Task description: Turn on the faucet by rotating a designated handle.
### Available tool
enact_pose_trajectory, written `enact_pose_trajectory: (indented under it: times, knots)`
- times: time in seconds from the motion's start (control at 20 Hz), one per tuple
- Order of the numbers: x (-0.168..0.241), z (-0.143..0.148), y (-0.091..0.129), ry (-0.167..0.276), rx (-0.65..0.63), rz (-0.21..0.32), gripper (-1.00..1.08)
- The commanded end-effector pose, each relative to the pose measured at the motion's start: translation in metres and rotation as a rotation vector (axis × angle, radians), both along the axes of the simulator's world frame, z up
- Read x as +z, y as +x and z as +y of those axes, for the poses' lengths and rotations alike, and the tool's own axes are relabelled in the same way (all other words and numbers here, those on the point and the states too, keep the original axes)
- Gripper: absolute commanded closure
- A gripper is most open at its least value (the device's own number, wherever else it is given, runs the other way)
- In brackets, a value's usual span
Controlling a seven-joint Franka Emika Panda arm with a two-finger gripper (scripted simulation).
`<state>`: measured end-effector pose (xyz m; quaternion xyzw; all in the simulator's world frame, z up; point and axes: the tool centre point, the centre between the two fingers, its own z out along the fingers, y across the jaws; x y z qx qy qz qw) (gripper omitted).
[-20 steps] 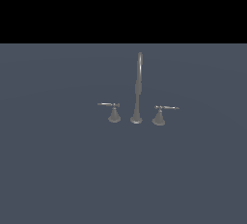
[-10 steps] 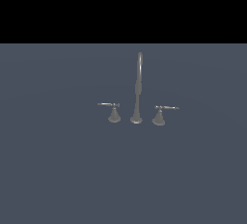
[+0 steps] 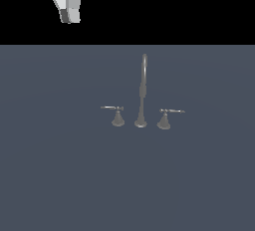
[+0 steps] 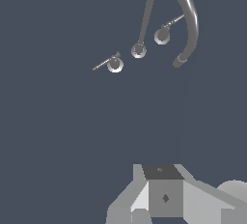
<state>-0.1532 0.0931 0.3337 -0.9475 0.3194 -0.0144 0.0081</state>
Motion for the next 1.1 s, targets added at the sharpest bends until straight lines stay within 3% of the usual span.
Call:
enact_pose_trajectory:
  times: [0.0, 1.05]
  knots:
    - [-0.014, 0.005, 0.011, 0.003, -0.055, 0.001, 1.08]
    - [-0.12, 0.02, 0.096, 0.013, -0.458, 0.014, 1.08]
